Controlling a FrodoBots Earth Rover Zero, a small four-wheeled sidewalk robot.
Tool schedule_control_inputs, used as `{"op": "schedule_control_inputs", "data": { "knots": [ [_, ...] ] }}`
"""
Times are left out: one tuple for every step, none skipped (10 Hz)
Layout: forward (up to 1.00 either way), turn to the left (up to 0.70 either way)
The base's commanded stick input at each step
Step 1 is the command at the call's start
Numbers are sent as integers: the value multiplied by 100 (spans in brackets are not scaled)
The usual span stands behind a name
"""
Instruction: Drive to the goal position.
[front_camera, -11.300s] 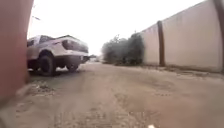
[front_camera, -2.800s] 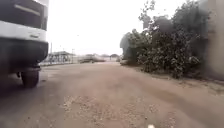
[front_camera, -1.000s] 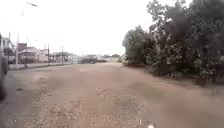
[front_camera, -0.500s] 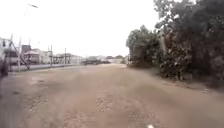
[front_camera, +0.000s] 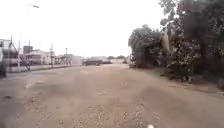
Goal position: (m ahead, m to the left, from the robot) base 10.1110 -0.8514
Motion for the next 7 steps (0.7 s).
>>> {"op": "schedule_control_inputs", "data": {
  "knots": [
    [50, 0],
    [50, 0],
    [50, 0],
    [50, 0],
    [50, 0],
    [50, 0],
    [50, 0]
  ]
}}
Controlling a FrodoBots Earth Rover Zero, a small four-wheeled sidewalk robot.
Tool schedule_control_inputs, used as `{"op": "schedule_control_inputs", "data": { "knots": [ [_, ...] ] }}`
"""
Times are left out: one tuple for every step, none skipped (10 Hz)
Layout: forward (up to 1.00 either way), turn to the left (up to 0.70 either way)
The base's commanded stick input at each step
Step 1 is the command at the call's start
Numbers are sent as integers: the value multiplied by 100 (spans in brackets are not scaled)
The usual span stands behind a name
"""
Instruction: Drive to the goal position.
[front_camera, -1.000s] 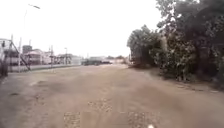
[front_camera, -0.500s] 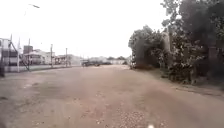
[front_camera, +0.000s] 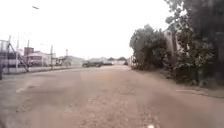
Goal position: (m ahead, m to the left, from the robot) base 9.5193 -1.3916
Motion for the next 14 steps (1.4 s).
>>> {"op": "schedule_control_inputs", "data": {
  "knots": [
    [50, 0],
    [50, 0],
    [50, 0],
    [50, 0],
    [50, 0],
    [50, 0],
    [50, 0],
    [50, 0],
    [50, 0],
    [50, 0],
    [50, 0],
    [50, 0],
    [50, 0],
    [50, 0]
  ]
}}
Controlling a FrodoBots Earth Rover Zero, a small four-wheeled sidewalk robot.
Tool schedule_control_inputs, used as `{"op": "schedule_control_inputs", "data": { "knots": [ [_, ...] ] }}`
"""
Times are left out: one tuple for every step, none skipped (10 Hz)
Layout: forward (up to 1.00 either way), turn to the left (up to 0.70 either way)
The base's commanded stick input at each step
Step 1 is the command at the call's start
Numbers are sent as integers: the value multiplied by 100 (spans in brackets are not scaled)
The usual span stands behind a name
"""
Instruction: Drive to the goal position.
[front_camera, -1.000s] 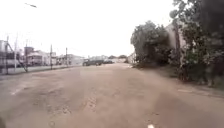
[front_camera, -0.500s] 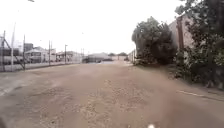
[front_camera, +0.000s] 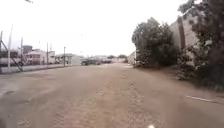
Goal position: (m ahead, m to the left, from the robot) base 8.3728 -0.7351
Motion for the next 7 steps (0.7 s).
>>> {"op": "schedule_control_inputs", "data": {
  "knots": [
    [50, 0],
    [50, 0],
    [50, 0],
    [50, 0],
    [50, 0],
    [50, 0],
    [50, 0]
  ]
}}
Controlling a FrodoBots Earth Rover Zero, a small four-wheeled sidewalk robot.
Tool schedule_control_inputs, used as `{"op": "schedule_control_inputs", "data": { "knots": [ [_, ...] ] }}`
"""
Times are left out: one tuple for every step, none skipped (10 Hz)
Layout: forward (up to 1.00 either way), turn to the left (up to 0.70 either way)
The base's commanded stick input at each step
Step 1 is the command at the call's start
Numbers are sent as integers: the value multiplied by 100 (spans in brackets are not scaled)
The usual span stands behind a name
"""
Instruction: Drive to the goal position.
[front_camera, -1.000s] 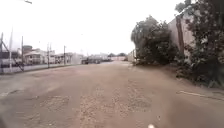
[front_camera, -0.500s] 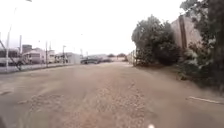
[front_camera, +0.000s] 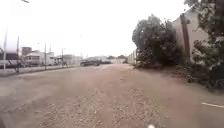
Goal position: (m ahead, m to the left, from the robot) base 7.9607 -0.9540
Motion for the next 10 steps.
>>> {"op": "schedule_control_inputs", "data": {
  "knots": [
    [50, 0],
    [50, 0],
    [50, 6],
    [50, 16],
    [50, 43],
    [50, 50],
    [50, 50],
    [50, 50],
    [50, 0],
    [50, 0]
  ]
}}
